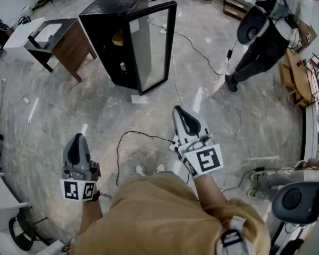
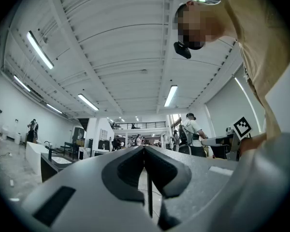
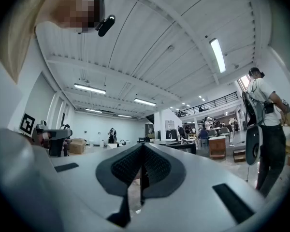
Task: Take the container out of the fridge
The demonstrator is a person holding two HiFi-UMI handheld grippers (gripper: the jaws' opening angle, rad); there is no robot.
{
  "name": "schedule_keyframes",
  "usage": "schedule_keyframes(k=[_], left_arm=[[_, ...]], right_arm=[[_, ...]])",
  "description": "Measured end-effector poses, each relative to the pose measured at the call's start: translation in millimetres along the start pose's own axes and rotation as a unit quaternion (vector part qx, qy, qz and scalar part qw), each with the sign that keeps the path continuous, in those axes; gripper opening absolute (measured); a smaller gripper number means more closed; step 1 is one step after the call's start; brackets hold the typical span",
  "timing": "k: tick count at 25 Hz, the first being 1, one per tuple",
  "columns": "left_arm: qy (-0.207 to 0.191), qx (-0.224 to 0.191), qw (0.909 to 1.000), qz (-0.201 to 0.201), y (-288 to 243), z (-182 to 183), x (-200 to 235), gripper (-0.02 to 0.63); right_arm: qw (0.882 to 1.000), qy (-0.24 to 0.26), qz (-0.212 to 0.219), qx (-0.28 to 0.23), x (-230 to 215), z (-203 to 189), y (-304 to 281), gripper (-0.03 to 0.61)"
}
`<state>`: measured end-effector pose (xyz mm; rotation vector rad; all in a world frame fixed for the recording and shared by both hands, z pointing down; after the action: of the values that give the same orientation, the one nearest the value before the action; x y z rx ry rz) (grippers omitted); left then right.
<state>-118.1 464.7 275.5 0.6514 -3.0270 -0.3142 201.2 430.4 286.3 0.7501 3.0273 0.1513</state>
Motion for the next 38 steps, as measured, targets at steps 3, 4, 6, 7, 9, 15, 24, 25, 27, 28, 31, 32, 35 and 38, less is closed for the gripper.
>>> schedule_keyframes(k=[3, 4, 6, 7, 9, 15, 24, 25, 27, 28, 31, 32, 35, 38], left_arm=[[-0.004, -0.003, 1.0, 0.003, -1, 4, 3, 0.002], [-0.005, -0.004, 1.0, 0.003, -1, 4, 4, 0.002], [-0.007, -0.003, 1.0, 0.005, -1, 3, 6, 0.002], [-0.006, -0.001, 1.0, 0.007, 0, 2, 8, 0.002], [-0.002, 0.006, 0.9999, 0.015, 4, -2, 12, 0.002], [0.001, 0.009, 0.9995, 0.029, 2, -3, 19, 0.002], [0.001, 0.013, 0.9995, 0.028, -18, -17, -2, 0.002], [0.0, 0.014, 0.9995, 0.028, -19, -17, -4, 0.002], [0.0, 0.017, 0.9993, 0.032, -22, -17, -8, 0.002], [0.001, 0.019, 0.9992, 0.036, -22, -17, -8, 0.002], [0.002, 0.023, 0.9988, 0.044, -24, -19, -6, 0.002], [0.002, 0.022, 0.9987, 0.045, -26, -21, -5, 0.002], [0.002, 0.019, 0.9988, 0.045, -30, -26, -1, 0.002], [0.006, 0.019, 0.9989, 0.043, -36, -33, 4, 0.002]], right_arm=[[1.0, 0.0, 0.008, -0.007, 5, 5, -4, 0.006], [1.0, -0.001, 0.01, -0.007, 6, 4, -6, 0.006], [1.0, -0.004, 0.019, -0.001, 8, -1, -13, 0.006], [1.0, -0.006, 0.023, 0.002, 9, -3, -16, 0.006], [0.999, -0.01, 0.032, 0.002, 14, -4, -22, 0.006], [0.998, -0.016, 0.051, -0.024, 13, 5, -32, 0.006], [0.998, -0.01, 0.053, -0.011, -16, -8, -29, 0.006], [0.998, -0.012, 0.053, -0.011, -20, -8, -29, 0.006], [0.998, -0.02, 0.05, -0.018, -26, -3, -32, 0.006], [0.998, -0.021, 0.051, -0.019, -28, -2, -34, 0.006], [0.998, -0.009, 0.067, -0.01, -29, -6, -38, 0.006], [0.998, -0.013, 0.067, -0.013, -29, -6, -41, 0.006], [0.998, -0.024, 0.063, -0.018, -29, -10, -48, 0.006], [0.998, -0.014, 0.067, -0.005, -30, -18, -55, 0.006]])
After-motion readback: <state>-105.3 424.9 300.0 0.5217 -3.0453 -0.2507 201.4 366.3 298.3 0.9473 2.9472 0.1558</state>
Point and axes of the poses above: the fingertips, and each gripper's own axes: y backward along the fingers, x to its left, z out of its top, the point moved 4 cm from there along y, backward along the fingers, and after that the axes turned 2 degrees about z, right-handed, at the moved point
